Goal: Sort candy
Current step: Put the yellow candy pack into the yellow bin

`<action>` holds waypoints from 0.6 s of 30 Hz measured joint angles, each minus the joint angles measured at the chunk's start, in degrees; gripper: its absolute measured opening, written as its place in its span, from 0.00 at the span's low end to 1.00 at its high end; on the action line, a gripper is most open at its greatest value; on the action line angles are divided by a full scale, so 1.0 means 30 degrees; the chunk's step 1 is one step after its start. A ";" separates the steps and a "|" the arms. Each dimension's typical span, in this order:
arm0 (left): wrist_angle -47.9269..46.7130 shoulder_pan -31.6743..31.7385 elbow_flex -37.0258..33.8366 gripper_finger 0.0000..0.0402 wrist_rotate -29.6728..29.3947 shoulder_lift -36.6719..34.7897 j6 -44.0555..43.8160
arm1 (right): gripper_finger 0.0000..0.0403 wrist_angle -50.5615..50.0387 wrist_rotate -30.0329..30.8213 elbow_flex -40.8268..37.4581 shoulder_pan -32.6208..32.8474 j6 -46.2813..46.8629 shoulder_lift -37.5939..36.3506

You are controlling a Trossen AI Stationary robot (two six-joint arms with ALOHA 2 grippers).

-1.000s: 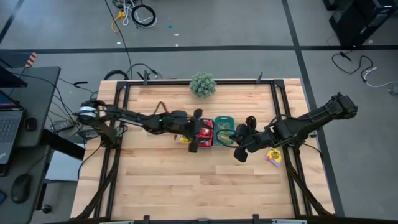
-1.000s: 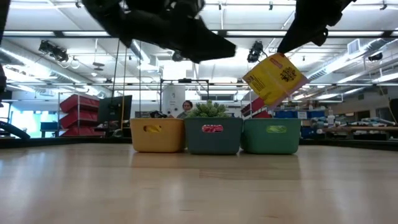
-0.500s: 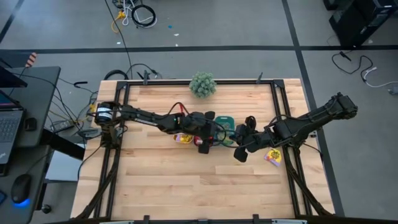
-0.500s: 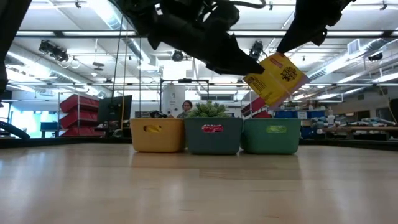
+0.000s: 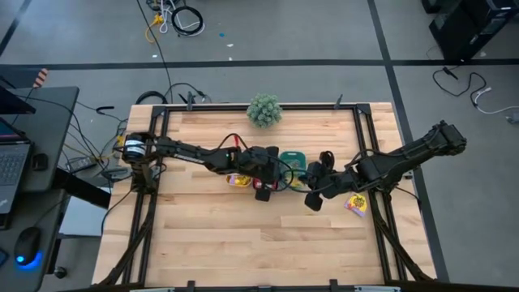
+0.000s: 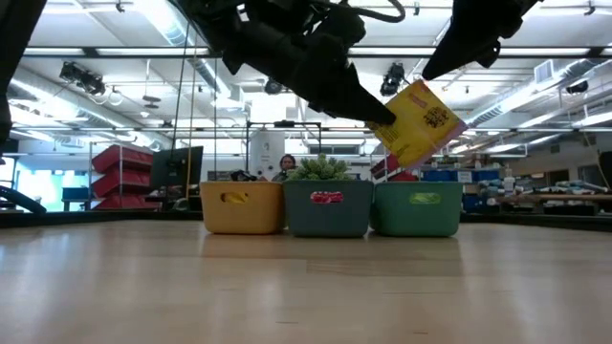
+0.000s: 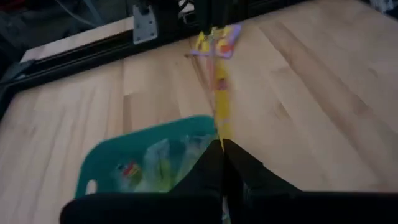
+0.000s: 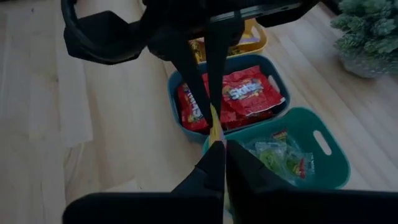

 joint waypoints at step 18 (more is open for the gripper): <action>-0.9121 -0.1463 -0.3596 0.00 -1.0988 -0.7457 -0.1937 | 0.33 -0.0255 0.1303 0.0007 -0.0036 -0.0693 -0.0621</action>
